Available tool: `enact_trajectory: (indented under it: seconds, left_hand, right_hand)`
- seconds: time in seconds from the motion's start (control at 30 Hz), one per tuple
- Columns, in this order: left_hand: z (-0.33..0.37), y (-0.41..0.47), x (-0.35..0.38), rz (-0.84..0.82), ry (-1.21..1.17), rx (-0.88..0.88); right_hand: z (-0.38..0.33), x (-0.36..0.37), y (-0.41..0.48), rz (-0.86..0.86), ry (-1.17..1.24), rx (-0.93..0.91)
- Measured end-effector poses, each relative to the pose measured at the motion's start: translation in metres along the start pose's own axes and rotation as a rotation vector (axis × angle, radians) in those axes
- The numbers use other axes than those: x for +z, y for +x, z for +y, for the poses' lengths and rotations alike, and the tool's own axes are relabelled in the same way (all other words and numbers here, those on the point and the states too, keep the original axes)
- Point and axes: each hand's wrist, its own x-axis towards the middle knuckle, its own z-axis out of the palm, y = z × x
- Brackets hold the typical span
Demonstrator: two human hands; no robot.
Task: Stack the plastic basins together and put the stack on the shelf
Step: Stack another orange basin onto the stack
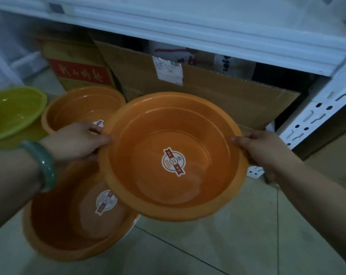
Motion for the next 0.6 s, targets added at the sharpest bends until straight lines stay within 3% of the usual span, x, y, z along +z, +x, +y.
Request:
enact_trajectory:
  seconds: [0.3, 0.6]
  left_hand:
    - [-0.086, -0.033, -0.095, 0.155, -0.058, -0.156]
    - [-0.172, -0.035, -0.089, 0.291, 0.019, -0.274]
  right_hand:
    - [-0.044, 0.108, -0.015, -0.262, -0.080, -0.184]
    - [-0.041, 0.192, -0.022, -0.368, -0.312, -0.206]
